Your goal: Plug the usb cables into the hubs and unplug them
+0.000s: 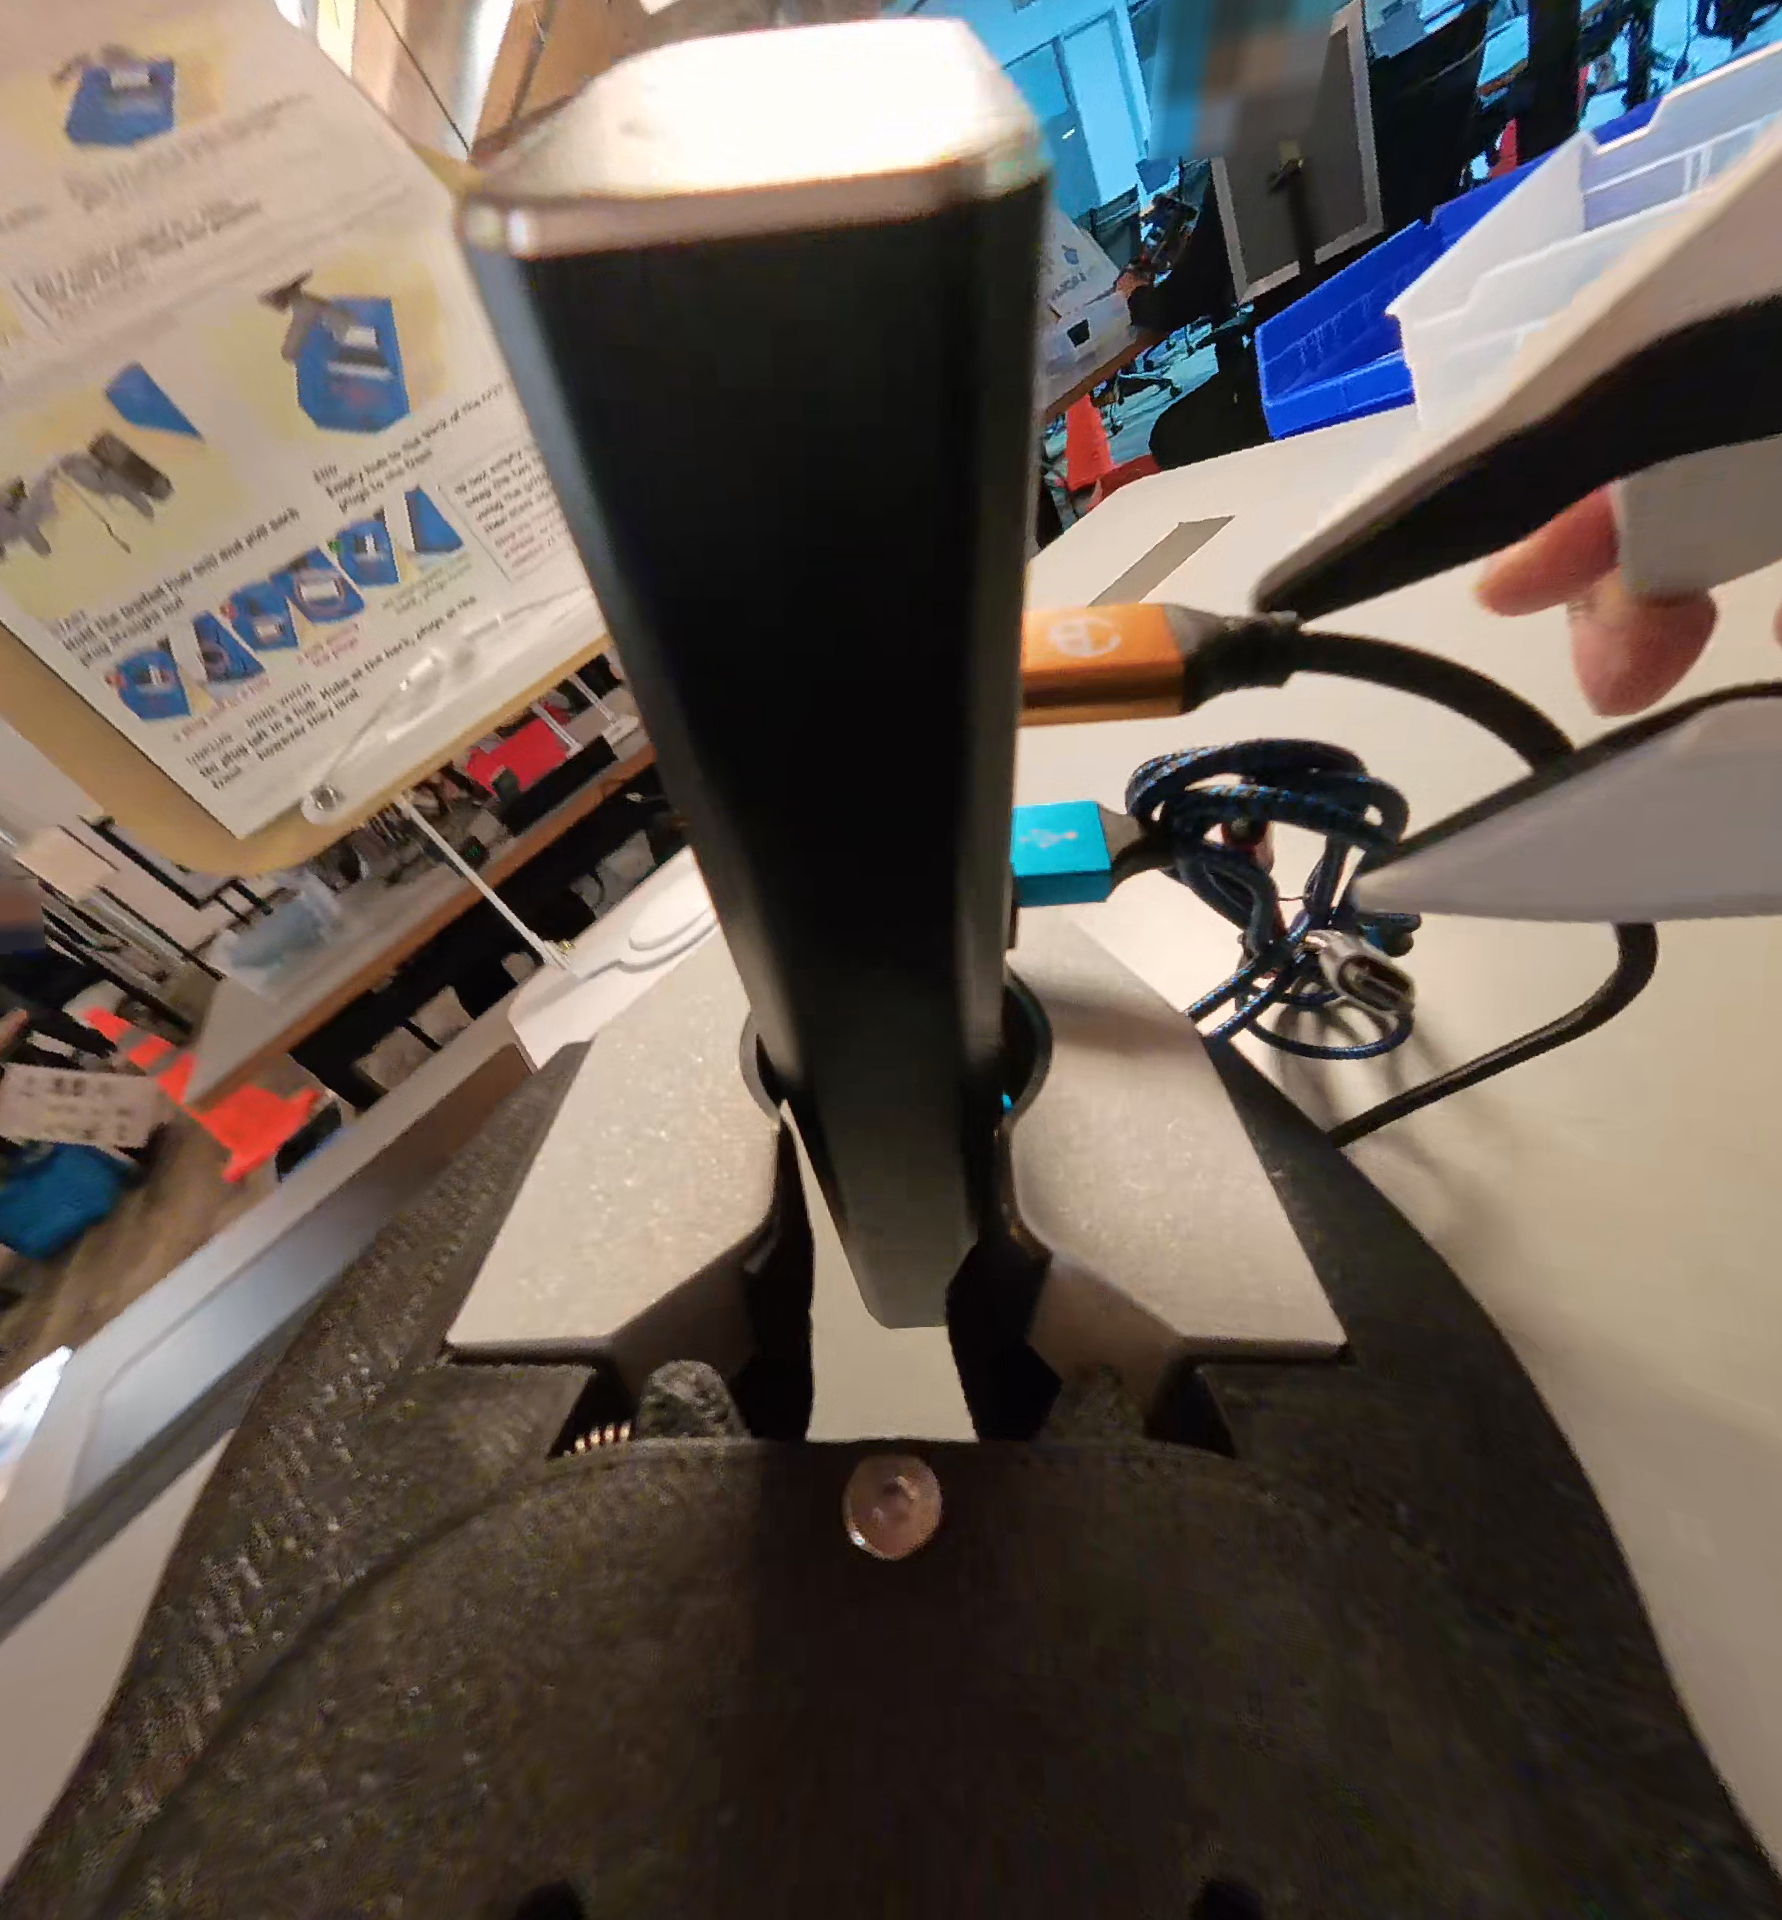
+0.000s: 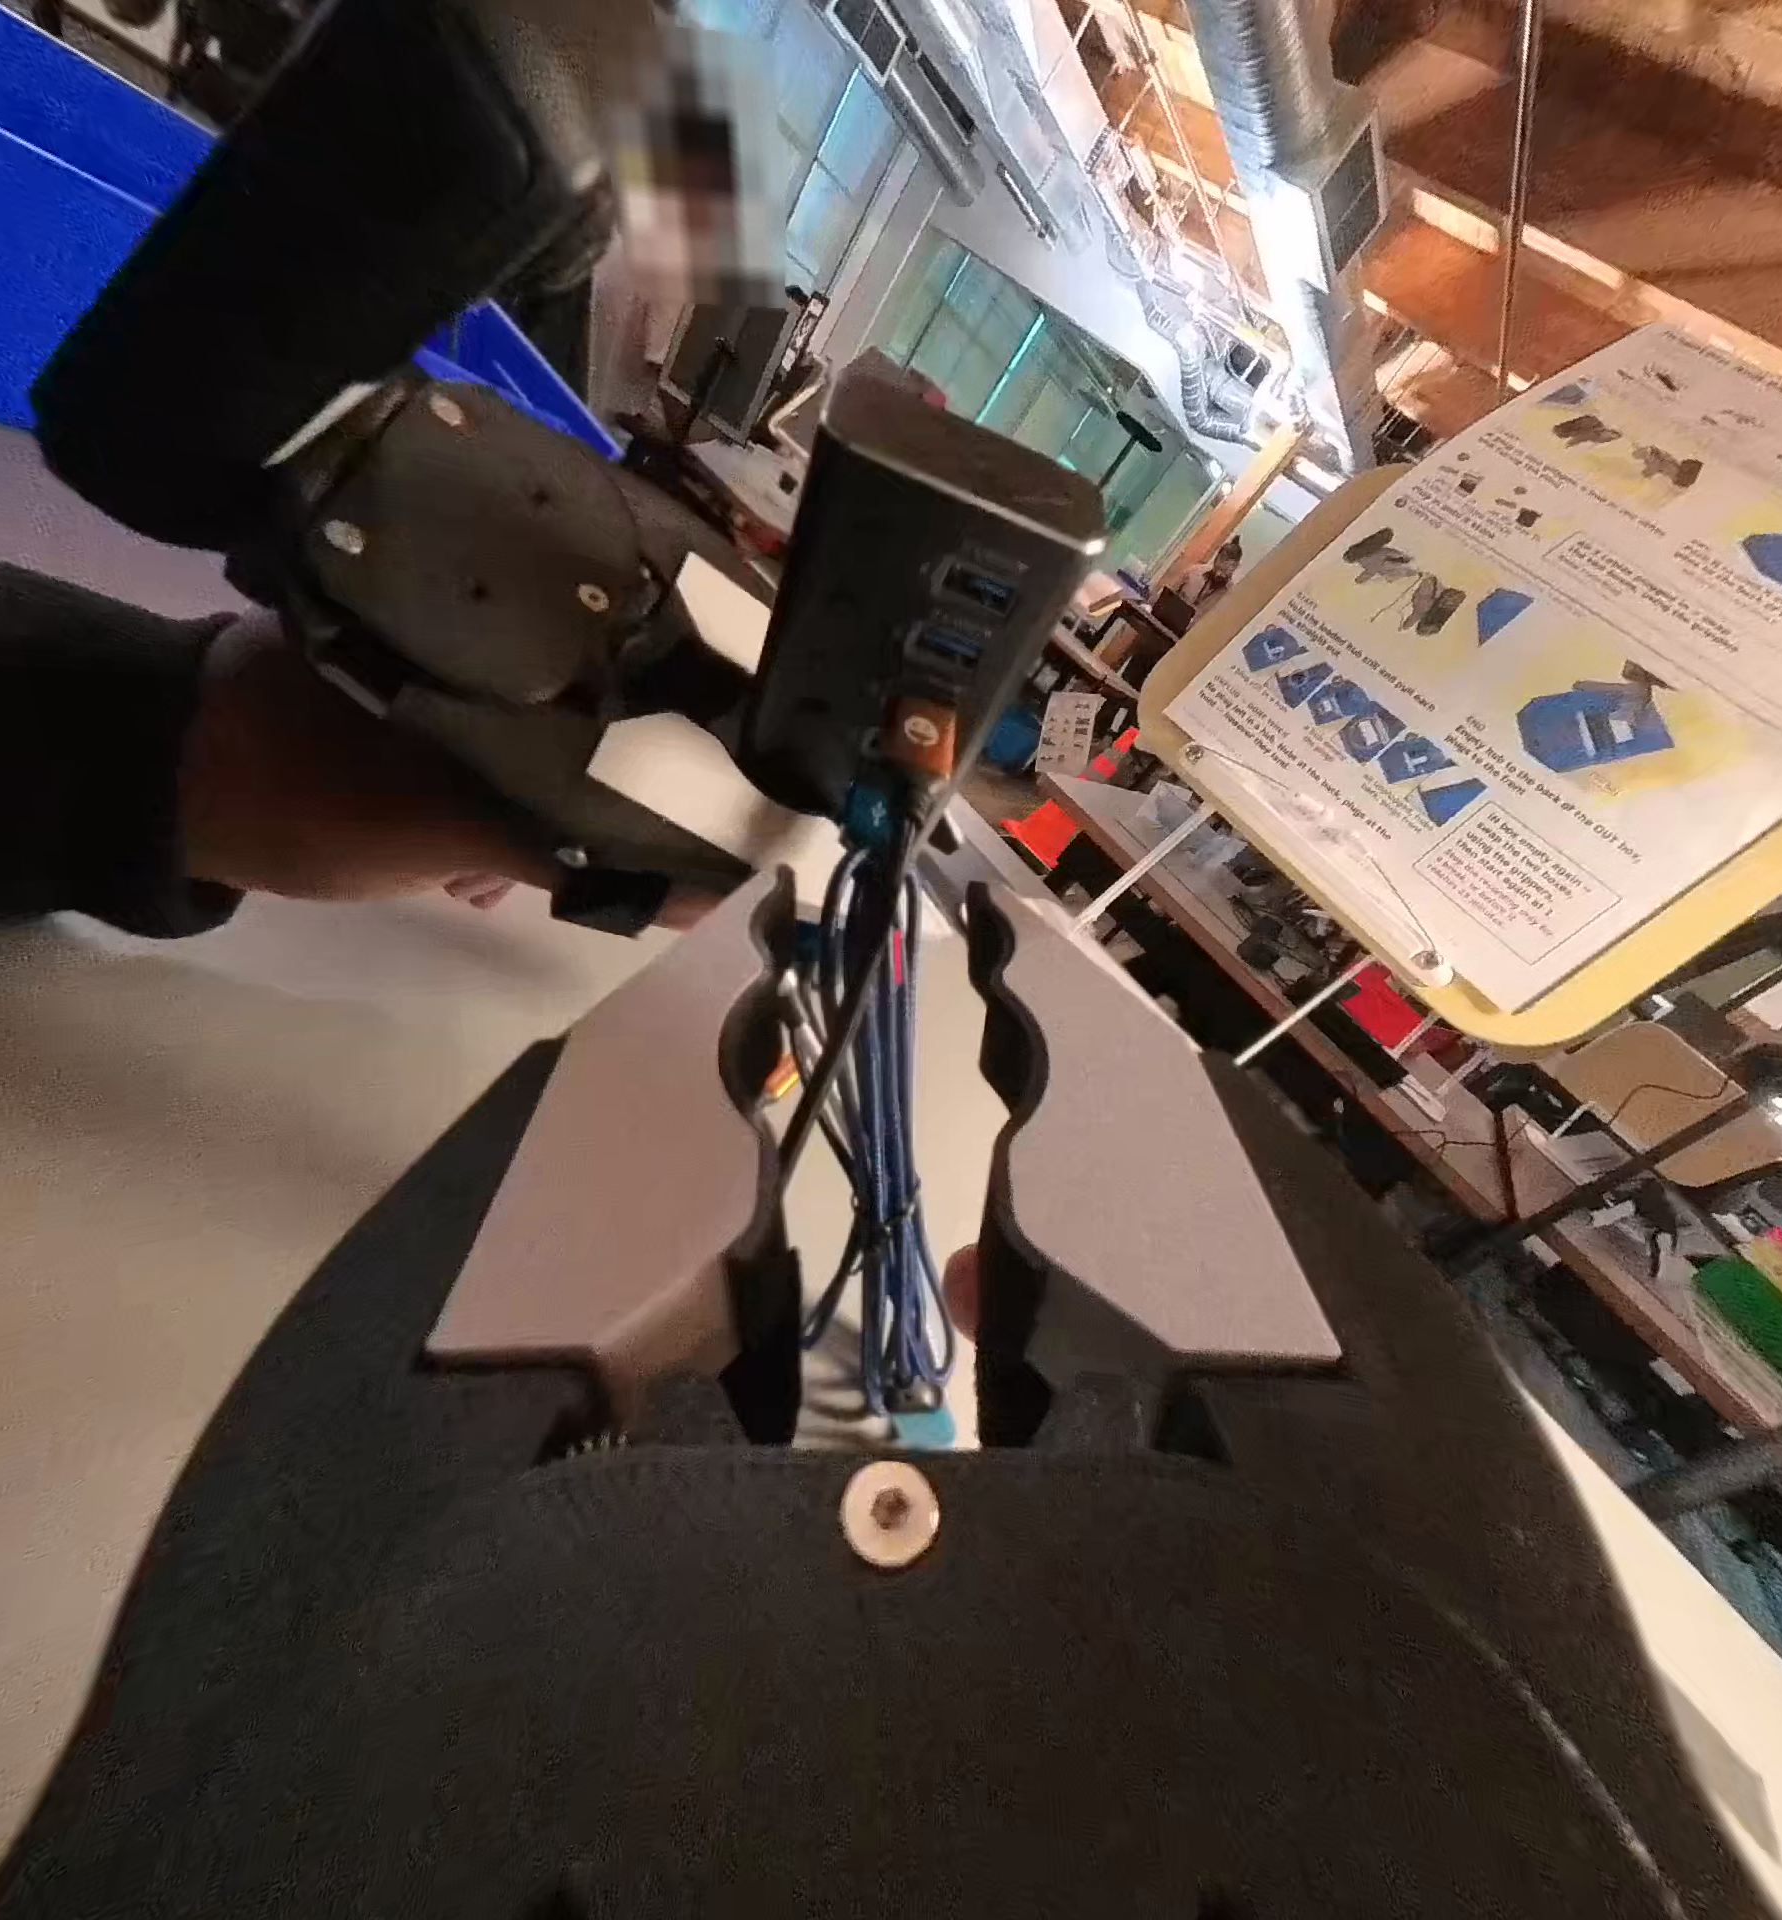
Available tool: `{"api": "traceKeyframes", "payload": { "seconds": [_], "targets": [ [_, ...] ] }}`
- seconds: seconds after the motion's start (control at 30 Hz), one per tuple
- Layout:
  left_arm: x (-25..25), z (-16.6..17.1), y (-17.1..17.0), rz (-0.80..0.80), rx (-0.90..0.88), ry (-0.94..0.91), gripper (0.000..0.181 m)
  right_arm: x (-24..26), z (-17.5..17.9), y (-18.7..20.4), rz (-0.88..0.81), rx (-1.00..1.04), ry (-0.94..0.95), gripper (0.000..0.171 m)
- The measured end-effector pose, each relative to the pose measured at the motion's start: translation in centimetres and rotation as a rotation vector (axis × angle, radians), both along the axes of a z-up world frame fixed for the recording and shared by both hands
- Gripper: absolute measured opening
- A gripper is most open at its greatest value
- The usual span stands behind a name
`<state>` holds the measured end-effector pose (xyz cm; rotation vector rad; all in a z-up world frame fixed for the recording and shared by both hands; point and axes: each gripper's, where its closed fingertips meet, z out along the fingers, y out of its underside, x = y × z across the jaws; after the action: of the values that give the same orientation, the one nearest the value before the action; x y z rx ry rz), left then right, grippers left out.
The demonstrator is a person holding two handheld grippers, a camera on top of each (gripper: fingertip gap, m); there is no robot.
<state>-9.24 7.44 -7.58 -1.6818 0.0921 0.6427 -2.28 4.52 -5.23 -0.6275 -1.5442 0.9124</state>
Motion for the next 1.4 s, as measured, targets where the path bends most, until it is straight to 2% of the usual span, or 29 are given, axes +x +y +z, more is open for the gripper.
{"api": "traceKeyframes", "payload": {
  "seconds": [0.07, 0.2, 0.4, 0.47, 0.73, 1.17, 1.23, 1.33, 1.4],
  "targets": [
    [0.6, 0.2, 0.2, -0.002, -0.003, 0.056, 0.031, -0.1, 0.3, -0.2, -0.002, -0.008, 0.006, 0.031],
    [1.6, 0.2, 0.5, -0.011, -0.006, 0.12, 0.032, -0.1, 0.6, -0.1, -0.031, -0.004, 0.016, 0.014],
    [1.5, 0.3, 0.4, -0.05, 0.024, 0.038, 0.032, 0.1, 0.5, -0.2, -0.03, 0.088, 0.046, 0.011],
    [1.3, 0.2, 0.5, -0.05, 0.015, 0.001, 0.033, -0.1, 0.4, 0.2, -0.028, 0.056, 0.026, 0.005],
    [1.5, -0.3, 1.0, -0.071, 0.011, -0.085, 0.032, -0.2, 0.4, 0.4, -0.089, 0.064, 0.045, 0.005],
    [0.9, -0.6, 0.7, -0.051, 0.0, -0.096, 0.031, -0.1, -0.2, 0.2, -0.08, 0.097, 0.047, 0.005],
    [-1.0, -0.8, 0.0, -0.011, 0.019, -0.202, 0.031, 0.3, -0.4, -0.6, -0.046, 0.131, 0.059, 0.005],
    [-4.4, -0.5, -1.9, 0.06, 0.066, -0.293, 0.032, 0.0, 0.8, 2.6, -0.117, 0.059, 0.055, 0.005],
    [-5.3, -0.4, -2.5, 0.064, 0.094, -0.357, 0.032, -0.4, 0.4, 4.4, -0.135, 0.026, 0.012, 0.005]
  ]
}}
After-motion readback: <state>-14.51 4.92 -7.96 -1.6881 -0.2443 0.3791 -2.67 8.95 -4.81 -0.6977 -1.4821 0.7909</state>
